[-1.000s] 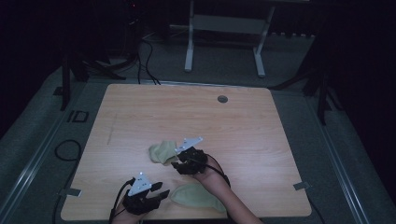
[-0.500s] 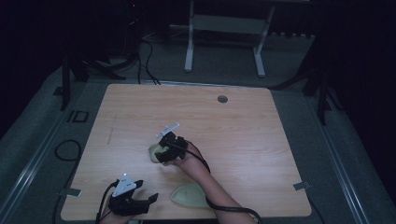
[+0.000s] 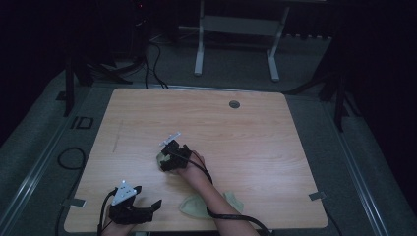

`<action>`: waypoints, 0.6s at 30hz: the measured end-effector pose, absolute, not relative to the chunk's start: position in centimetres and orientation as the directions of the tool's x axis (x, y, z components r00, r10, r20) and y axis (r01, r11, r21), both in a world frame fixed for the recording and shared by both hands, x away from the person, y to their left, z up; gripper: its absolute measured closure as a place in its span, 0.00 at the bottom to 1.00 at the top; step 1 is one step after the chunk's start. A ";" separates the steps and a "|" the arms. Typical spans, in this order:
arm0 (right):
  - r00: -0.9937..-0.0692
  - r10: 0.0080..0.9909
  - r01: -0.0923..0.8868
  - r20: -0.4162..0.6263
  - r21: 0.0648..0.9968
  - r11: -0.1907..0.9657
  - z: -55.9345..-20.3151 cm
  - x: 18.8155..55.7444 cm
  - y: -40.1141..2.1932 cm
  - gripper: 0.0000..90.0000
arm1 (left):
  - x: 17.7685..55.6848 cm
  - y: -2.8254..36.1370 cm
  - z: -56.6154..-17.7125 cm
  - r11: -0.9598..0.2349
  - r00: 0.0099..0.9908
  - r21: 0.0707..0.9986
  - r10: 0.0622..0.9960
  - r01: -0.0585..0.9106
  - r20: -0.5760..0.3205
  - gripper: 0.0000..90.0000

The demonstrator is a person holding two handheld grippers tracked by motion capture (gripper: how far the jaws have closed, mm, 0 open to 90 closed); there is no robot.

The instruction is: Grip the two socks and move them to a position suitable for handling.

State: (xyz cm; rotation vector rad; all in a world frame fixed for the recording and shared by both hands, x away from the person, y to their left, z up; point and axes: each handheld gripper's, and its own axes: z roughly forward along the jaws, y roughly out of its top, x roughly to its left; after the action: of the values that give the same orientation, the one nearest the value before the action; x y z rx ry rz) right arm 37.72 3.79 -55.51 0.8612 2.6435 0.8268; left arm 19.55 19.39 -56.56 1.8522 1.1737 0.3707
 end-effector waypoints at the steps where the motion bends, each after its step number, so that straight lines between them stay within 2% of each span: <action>1: -0.801 0.597 0.459 -0.053 0.585 0.668 -55.5 37.6 3.8 0.41 | 19.6 19.4 -56.6 -0.163 0.511 0.800 0.836 0.578 -0.199 0.08; 5: -0.818 0.572 0.435 -0.058 0.587 0.682 -55.4 37.3 3.9 0.62 | 19.7 19.2 -56.8 -0.169 0.511 0.793 0.837 0.585 -0.199 0.08; 6: -0.818 0.572 0.435 -0.058 0.587 0.682 -55.4 37.3 3.9 0.62 | 19.7 19.2 -56.8 -0.169 0.511 0.793 0.837 0.585 -0.199 0.08; 8: -0.823 0.564 0.423 -0.073 0.584 0.693 -55.2 37.2 4.0 0.77 | 19.7 19.1 -56.8 -0.179 0.520 0.791 0.832 0.585 -0.196 0.08; 12: -0.827 0.558 0.421 -0.069 0.581 0.696 -55.0 37.2 3.8 0.82 | 19.7 18.9 -56.9 -0.186 0.528 0.788 0.825 0.587 -0.199 0.09; 18: -0.823 0.564 0.420 -0.059 0.605 0.676 -53.4 36.7 2.7 0.82 | 19.8 18.9 -57.0 -0.185 0.530 0.787 0.823 0.589 -0.203 0.09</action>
State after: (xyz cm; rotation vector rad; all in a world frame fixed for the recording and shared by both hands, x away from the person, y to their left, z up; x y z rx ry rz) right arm 36.68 2.70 -53.36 0.7920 2.6494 0.8678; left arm 19.82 18.89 -56.99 1.8855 1.1586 0.3334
